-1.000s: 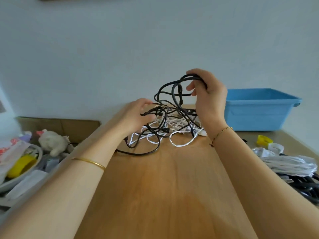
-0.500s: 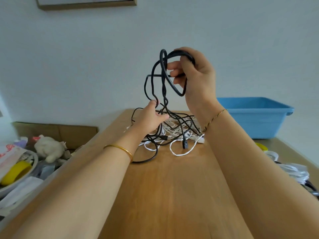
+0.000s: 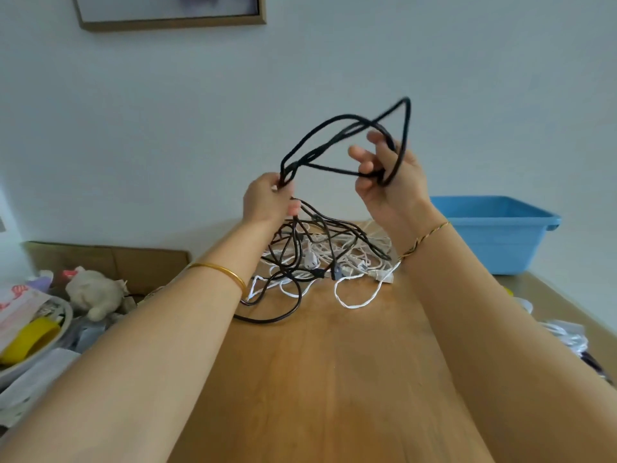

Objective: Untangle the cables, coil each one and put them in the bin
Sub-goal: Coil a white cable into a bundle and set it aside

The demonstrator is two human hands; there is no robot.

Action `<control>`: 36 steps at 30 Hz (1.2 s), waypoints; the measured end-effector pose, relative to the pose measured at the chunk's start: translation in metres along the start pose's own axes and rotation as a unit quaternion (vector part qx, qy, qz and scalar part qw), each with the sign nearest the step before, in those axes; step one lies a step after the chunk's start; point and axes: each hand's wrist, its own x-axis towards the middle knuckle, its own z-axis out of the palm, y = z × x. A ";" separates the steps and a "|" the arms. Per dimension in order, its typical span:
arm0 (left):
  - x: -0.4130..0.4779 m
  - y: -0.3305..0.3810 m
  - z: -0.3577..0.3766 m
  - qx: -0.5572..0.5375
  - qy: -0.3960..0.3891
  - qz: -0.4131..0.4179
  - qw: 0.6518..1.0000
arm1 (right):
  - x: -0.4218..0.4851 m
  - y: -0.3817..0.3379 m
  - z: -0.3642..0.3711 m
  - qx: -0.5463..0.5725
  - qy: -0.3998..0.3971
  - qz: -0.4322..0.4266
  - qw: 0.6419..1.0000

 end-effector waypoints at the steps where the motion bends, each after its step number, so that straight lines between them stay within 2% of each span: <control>1: 0.003 0.002 -0.003 -0.027 0.022 0.008 0.999 | 0.002 0.003 -0.008 -0.017 0.023 0.009 1.000; 5: 0.014 0.013 -0.015 -0.069 0.080 0.092 0.990 | 0.006 0.025 -0.035 -0.086 0.103 0.041 0.990; 10: 0.012 0.030 -0.025 0.039 0.125 0.266 0.955 | 0.009 0.043 -0.054 -0.123 0.159 0.015 0.979; 14: 0.005 0.031 -0.032 0.167 0.140 0.338 0.916 | 0.010 0.055 -0.060 -0.276 0.232 -0.083 0.929; 17: 0.003 0.028 -0.039 0.253 0.138 0.316 0.904 | 0.008 0.060 -0.065 -0.350 0.247 -0.118 0.896; 21: 0.001 0.026 -0.043 0.312 0.049 0.248 0.916 | 0.009 0.065 -0.069 -0.440 0.235 -0.086 0.862; 26: 0.001 0.018 -0.051 0.403 -0.007 0.195 0.894 | -0.003 0.060 -0.067 -0.406 0.179 -0.025 0.896; 30: 0.003 0.004 -0.059 0.495 -0.084 0.139 0.854 | -0.013 0.054 -0.067 -0.404 0.150 -0.051 0.901; 32: -0.004 0.001 -0.060 0.485 -0.080 0.117 0.863 | -0.012 0.052 -0.066 -0.440 0.136 -0.070 0.885; 34: -0.011 0.003 -0.060 0.449 -0.041 0.100 0.887 | -0.009 0.052 -0.065 -0.488 0.142 -0.066 0.859; 36: -0.011 0.008 -0.061 0.395 0.009 0.081 0.915 | -0.009 0.055 -0.065 -0.507 0.150 -0.047 0.847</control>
